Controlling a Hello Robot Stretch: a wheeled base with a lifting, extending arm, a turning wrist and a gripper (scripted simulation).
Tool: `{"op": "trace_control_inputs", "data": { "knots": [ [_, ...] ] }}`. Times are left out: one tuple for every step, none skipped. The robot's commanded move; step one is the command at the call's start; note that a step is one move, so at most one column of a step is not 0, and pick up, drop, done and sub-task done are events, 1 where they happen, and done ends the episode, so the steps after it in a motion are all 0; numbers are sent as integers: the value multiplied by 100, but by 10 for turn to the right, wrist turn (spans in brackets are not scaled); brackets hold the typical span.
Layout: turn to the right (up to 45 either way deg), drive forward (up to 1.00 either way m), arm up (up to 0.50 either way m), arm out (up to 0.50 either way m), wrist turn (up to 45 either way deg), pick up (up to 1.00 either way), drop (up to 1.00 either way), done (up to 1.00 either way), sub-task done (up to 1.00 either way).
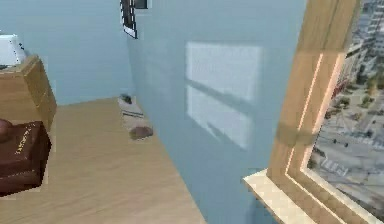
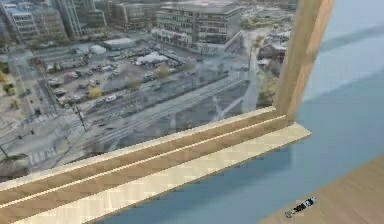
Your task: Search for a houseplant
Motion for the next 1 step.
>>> {"op": "trace_control_inputs", "data": {
  "knots": [
    [-210, 0, 0, 0, 0, 0, 0, 0, 0]
  ]
}}
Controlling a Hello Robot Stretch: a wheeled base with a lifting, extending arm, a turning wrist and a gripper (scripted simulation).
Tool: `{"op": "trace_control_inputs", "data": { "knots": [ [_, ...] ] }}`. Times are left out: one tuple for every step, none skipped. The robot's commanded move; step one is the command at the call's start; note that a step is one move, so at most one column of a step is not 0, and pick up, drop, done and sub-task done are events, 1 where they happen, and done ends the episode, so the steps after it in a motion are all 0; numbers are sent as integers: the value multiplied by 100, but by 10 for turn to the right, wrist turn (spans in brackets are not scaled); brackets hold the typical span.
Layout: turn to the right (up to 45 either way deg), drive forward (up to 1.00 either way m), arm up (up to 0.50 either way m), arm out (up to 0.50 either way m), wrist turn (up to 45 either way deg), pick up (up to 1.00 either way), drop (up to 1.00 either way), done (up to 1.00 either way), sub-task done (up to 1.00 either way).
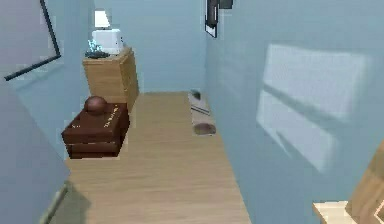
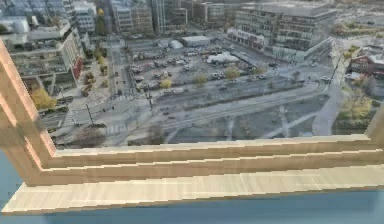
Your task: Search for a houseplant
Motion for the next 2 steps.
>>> {"op": "trace_control_inputs", "data": {
  "knots": [
    [-30, 0, 0, 0, 0, 0, 0, 0, 0],
    [0, 90, 0, 0, 0, 0, 0, 0, 0]
  ]
}}
